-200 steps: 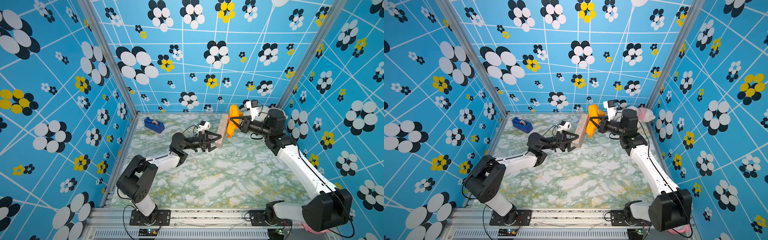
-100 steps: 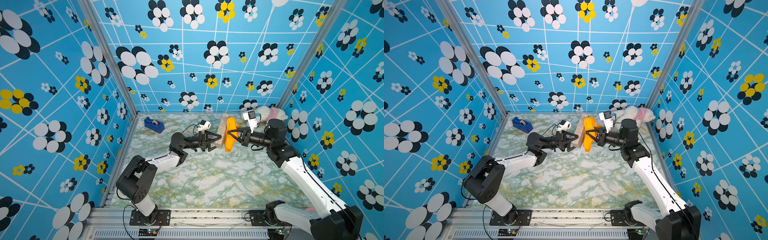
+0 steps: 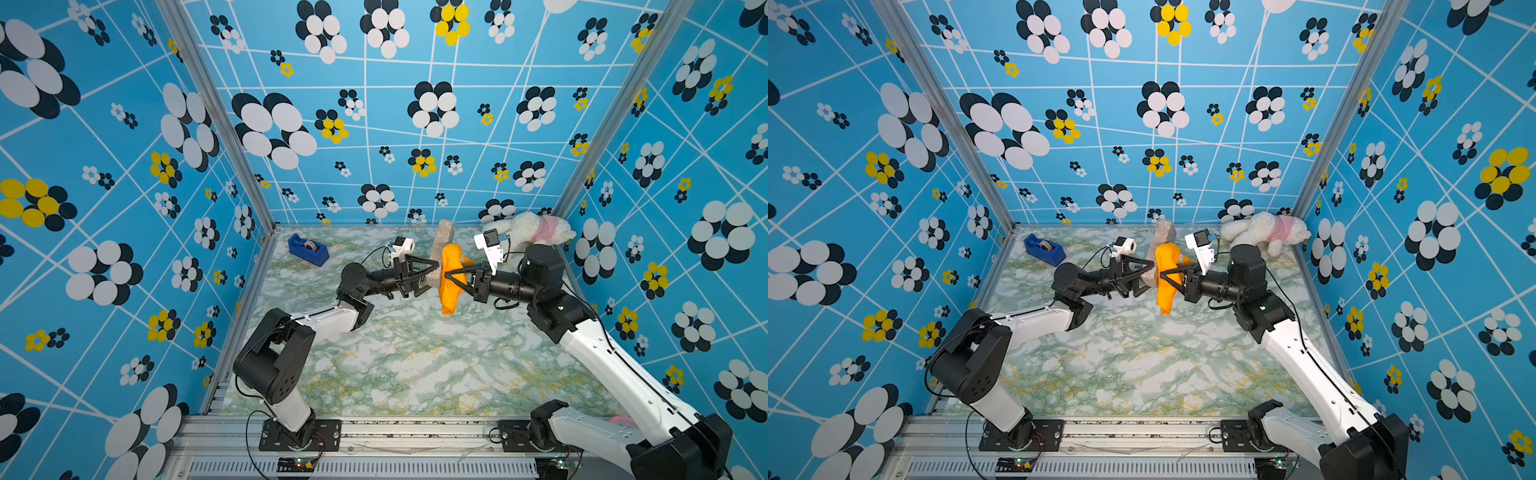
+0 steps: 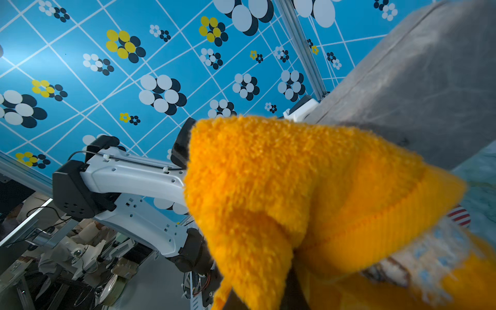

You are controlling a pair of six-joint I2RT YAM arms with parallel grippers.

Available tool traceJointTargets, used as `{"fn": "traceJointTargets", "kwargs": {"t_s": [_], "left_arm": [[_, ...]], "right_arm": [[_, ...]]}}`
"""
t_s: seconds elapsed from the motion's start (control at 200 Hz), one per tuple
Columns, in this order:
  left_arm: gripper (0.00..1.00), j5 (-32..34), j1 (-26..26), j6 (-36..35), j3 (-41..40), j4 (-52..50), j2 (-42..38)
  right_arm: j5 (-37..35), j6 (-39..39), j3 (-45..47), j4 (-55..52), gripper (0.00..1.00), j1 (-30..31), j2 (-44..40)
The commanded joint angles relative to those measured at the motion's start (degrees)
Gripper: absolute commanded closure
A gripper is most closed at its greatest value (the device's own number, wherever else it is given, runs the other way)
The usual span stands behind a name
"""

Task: Wipe the eyeglass case
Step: Wipe the dirt from the eyeglass case.

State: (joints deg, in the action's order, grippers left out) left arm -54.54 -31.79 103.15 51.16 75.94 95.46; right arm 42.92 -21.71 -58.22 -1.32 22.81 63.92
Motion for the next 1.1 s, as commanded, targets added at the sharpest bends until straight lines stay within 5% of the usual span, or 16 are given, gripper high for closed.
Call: {"fn": "traceJointTargets", "kwargs": {"t_s": [0.0, 0.31, 0.46, 0.79, 1.095], "left_arm": [[1.00, -0.89, -1.74, -0.73, 1.22, 4.13, -0.16], [1.00, 2.23, -0.39, -0.47, 1.38, 4.20, 2.04], [1.00, 2.17, -0.18, -0.49, 0.94, 4.12, 2.45], [1.00, 1.29, -0.62, -1.01, -1.00, 2.85, -0.57], [1.00, -0.04, -2.23, -1.19, -3.91, 2.46, -2.62]], "right_arm": [[-1.06, 0.42, -1.81, 0.54, 1.00, -0.12, 0.85], [-2.72, -7.90, 6.79, 8.17, 1.00, 8.30, -2.09], [-4.77, -2.16, 5.51, 1.16, 1.00, 8.31, -2.53], [-3.54, 3.75, -5.78, -2.78, 1.00, -1.97, 4.87], [-4.46, 8.13, -17.18, -6.55, 1.00, -5.22, 12.68]]}}
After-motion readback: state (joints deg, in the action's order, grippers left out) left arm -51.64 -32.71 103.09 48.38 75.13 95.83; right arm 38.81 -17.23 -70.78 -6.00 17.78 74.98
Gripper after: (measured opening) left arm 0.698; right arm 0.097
